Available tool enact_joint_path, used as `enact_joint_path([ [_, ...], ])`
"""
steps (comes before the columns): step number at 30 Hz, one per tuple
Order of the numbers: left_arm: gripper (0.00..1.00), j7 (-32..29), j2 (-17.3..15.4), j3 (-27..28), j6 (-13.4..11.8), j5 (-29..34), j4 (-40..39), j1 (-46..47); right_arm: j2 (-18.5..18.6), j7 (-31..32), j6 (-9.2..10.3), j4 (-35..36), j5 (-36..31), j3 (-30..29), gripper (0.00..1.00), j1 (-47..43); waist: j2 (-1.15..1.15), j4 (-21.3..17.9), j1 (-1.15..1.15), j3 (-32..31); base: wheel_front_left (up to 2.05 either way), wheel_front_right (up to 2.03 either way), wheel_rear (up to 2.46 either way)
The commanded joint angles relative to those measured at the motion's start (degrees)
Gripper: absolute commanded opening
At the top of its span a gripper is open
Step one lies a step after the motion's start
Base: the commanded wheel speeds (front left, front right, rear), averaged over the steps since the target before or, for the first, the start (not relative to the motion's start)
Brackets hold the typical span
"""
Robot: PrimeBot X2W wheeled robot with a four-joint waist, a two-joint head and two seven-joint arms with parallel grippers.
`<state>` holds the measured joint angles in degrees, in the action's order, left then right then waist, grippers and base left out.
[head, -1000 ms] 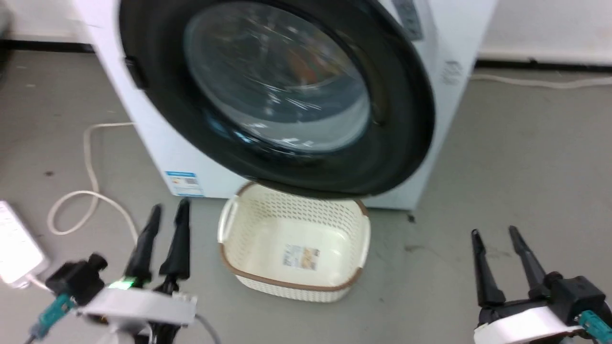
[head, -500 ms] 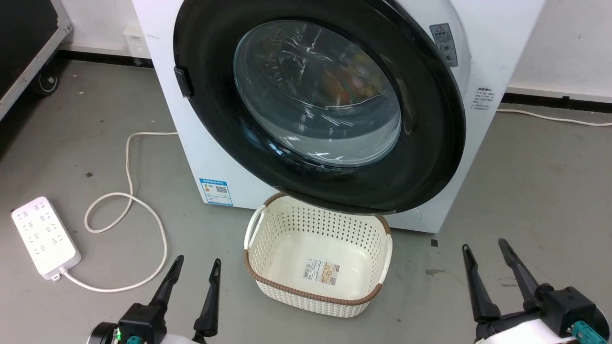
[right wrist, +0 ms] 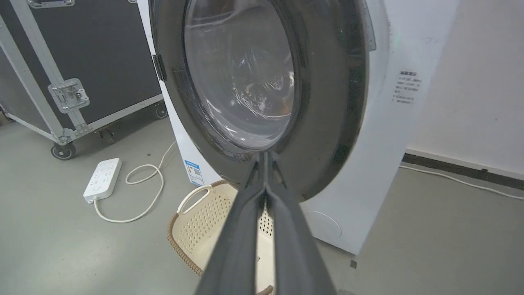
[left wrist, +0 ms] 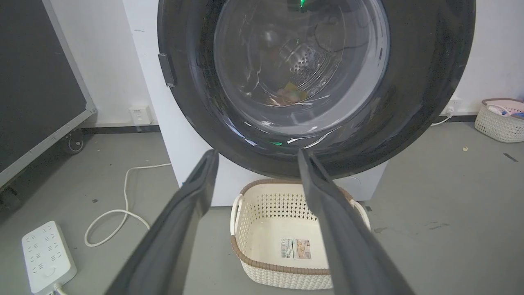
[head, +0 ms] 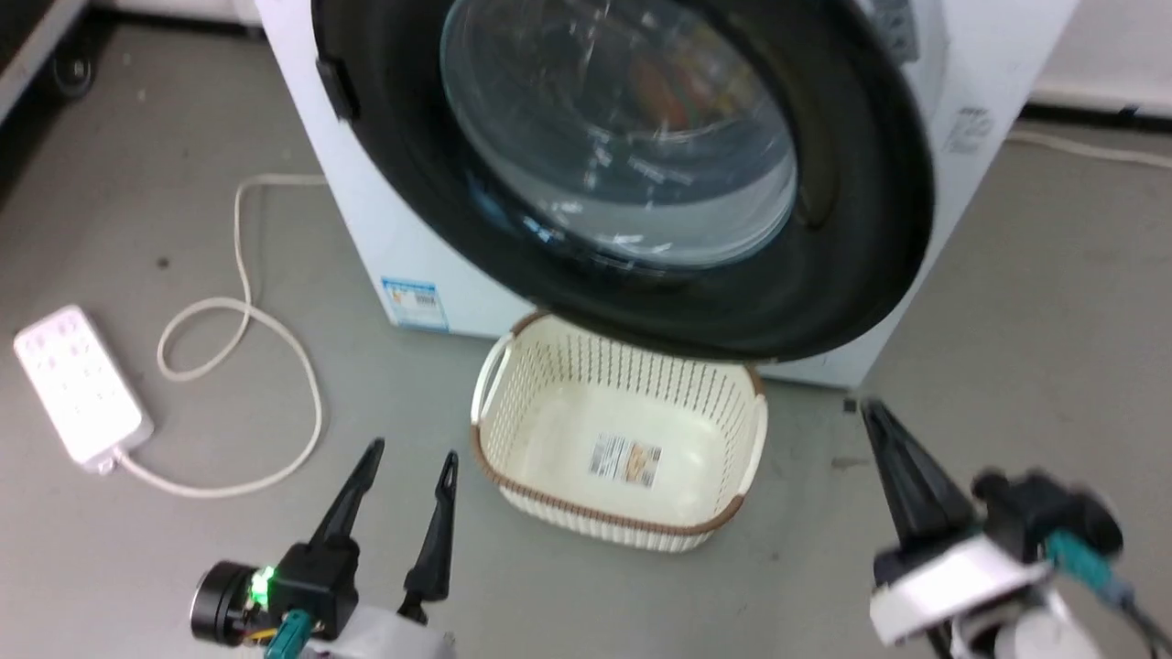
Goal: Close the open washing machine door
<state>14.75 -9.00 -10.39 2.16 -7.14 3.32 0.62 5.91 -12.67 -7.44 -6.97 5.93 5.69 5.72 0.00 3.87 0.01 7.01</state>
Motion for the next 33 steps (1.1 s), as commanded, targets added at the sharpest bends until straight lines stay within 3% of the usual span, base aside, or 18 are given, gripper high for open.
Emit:
enact_joint_path([
  [1,1.00,0.25,0.45,-0.22,-0.19,0.23,-0.39,0.98,1.25,0.67,-0.05,0.04,0.65,0.68,0.00,2.21,0.00,1.37,-0.01,2.74,0.00,0.00,0.00],
  [9,1.00,0.25,1.66,-0.65,0.01,0.28,-0.85,4.50,11.04,6.19,-0.05,-3.19,7.64,6.75,0.00,17.08,0.00,4.24,-0.01,9.26,0.00,0.00,0.00],
  [17,1.00,0.25,2.46,-0.95,0.10,0.61,-1.30,6.92,17.49,8.45,-0.05,-10.08,12.96,6.36,0.00,29.10,0.00,6.31,-0.01,14.03,0.00,0.00,0.00],
  [33,1.00,0.25,4.11,-0.54,0.35,0.78,-2.66,9.17,22.30,10.06,-0.05,-20.08,16.78,2.05,0.00,45.03,0.00,8.52,-0.01,19.58,0.00,0.00,0.00],
])
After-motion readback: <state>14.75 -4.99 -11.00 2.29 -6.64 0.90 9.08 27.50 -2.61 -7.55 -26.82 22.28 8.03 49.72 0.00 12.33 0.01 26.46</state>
